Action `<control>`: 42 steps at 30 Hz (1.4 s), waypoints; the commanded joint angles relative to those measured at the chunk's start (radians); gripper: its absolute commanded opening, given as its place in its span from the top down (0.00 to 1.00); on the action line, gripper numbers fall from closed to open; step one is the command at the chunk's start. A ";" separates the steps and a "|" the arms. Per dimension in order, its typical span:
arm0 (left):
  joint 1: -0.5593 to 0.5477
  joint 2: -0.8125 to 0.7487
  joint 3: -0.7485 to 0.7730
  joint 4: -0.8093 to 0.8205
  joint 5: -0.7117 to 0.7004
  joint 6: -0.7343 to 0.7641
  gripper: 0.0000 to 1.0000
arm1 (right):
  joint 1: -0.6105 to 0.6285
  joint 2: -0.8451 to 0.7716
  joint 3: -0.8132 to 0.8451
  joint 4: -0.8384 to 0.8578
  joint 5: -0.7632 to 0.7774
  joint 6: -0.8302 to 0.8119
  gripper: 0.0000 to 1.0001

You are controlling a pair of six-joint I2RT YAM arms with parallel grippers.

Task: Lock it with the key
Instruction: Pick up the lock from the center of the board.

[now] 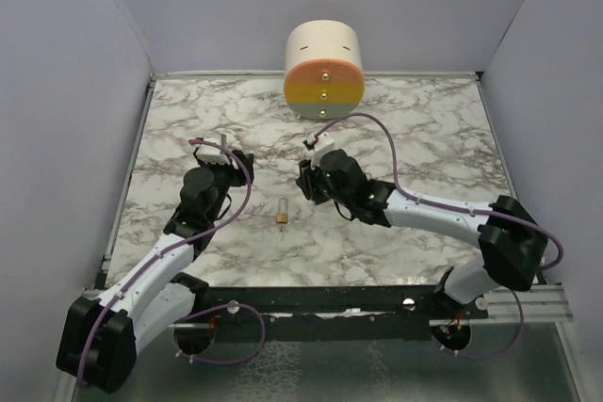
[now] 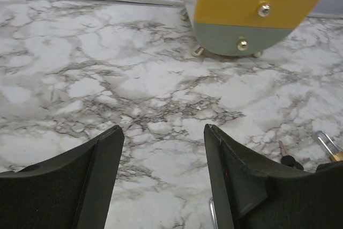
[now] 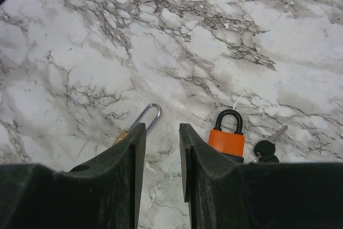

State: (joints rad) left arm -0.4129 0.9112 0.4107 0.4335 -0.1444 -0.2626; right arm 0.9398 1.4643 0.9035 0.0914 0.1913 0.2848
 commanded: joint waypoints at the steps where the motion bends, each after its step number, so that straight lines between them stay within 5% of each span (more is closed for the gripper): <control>1: 0.058 -0.056 -0.028 -0.072 -0.070 -0.015 0.35 | 0.075 0.139 0.120 -0.154 0.117 0.065 0.70; 12: 0.082 -0.080 -0.047 -0.082 -0.059 -0.049 0.35 | 0.186 0.297 0.175 -0.164 0.215 0.211 0.70; 16: 0.082 -0.085 -0.044 -0.086 -0.078 -0.045 0.36 | 0.206 0.322 0.163 -0.104 0.181 0.206 0.37; 18: 0.083 -0.086 -0.043 -0.092 -0.083 -0.044 0.36 | 0.214 0.333 0.162 -0.090 0.174 0.206 0.33; 27: 0.086 -0.108 -0.050 -0.097 -0.147 -0.052 0.37 | 0.225 0.418 0.233 -0.148 0.234 0.260 0.44; 42: 0.087 -0.094 -0.053 -0.086 -0.131 -0.053 0.37 | 0.251 0.523 0.339 -0.340 0.437 0.406 0.46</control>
State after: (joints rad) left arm -0.3328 0.8185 0.3634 0.3210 -0.2703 -0.3054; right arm 1.1847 1.9583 1.2114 -0.1753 0.5327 0.6212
